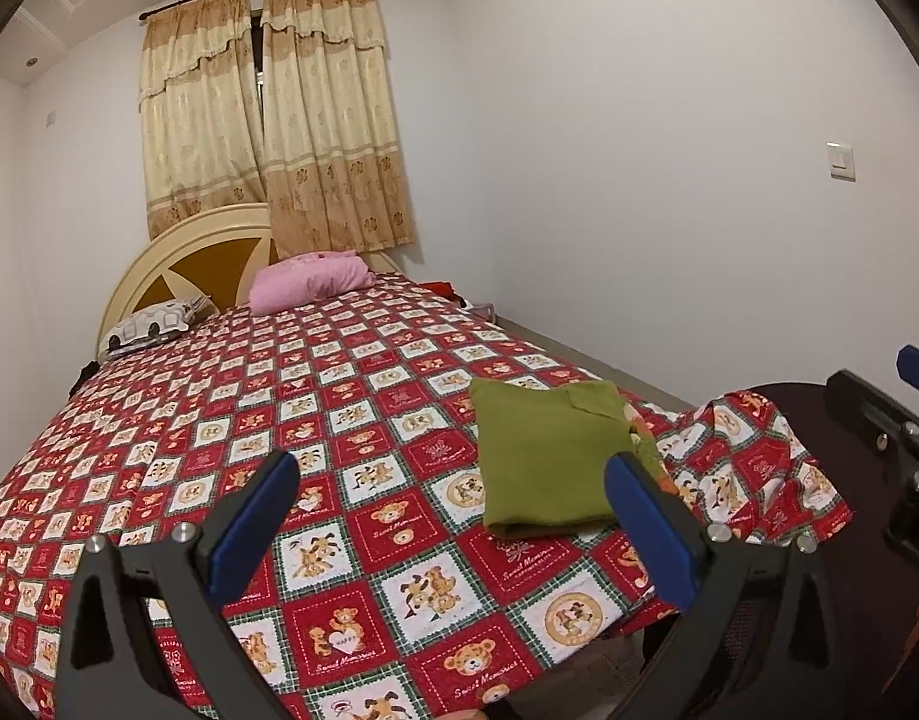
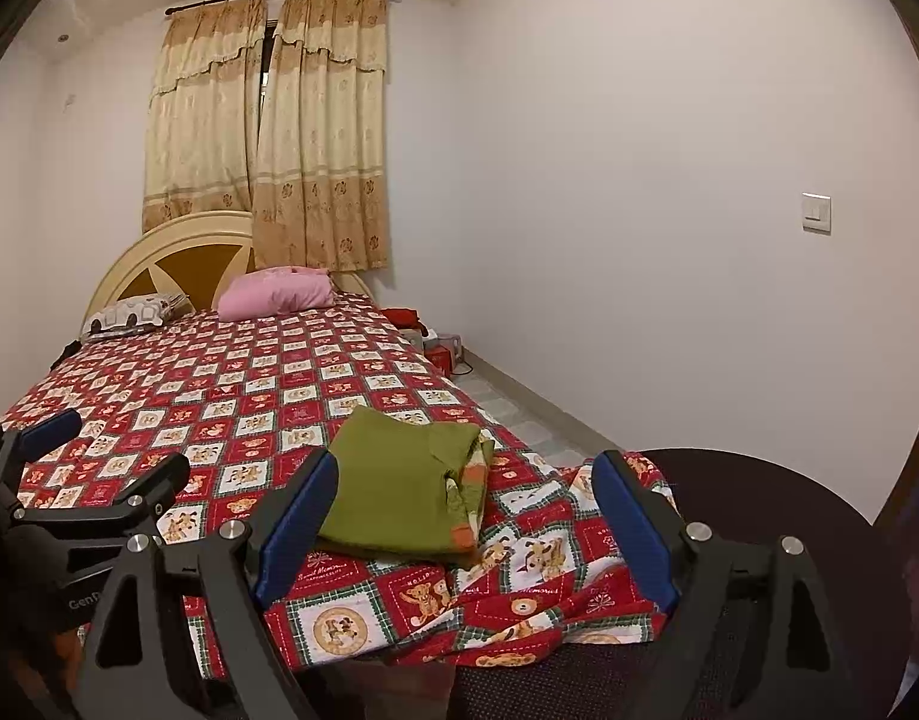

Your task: Fold small clothes

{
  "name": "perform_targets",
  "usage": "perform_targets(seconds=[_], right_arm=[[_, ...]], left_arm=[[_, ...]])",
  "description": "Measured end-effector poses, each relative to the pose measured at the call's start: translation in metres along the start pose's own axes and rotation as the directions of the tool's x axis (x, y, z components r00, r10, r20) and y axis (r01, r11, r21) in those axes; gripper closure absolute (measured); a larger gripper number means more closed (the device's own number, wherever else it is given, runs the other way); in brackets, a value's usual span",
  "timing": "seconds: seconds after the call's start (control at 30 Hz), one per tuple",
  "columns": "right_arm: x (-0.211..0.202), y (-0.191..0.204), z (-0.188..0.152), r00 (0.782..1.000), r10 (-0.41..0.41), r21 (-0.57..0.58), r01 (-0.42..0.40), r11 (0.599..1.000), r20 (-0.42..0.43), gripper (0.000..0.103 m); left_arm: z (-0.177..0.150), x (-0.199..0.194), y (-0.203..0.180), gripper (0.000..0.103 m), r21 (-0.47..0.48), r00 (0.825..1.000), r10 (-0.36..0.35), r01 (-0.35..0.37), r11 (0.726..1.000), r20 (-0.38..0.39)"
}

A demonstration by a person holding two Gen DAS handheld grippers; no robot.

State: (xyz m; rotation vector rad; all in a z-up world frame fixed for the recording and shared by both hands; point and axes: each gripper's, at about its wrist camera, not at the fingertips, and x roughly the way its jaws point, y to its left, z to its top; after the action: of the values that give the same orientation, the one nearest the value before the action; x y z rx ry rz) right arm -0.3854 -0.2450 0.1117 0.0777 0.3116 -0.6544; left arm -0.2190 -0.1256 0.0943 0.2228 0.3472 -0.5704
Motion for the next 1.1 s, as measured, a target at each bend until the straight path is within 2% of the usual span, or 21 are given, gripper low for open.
perform_targets(seconds=[1.1], right_arm=[[0.0034,-0.0021,-0.0037,1.0,0.012,-0.007,-0.012,1.0,-0.012,0.016]], left_arm=[[-0.0045,0.0018,0.0013,0.0,0.005,1.0,-0.02,0.02,1.0,-0.019]])
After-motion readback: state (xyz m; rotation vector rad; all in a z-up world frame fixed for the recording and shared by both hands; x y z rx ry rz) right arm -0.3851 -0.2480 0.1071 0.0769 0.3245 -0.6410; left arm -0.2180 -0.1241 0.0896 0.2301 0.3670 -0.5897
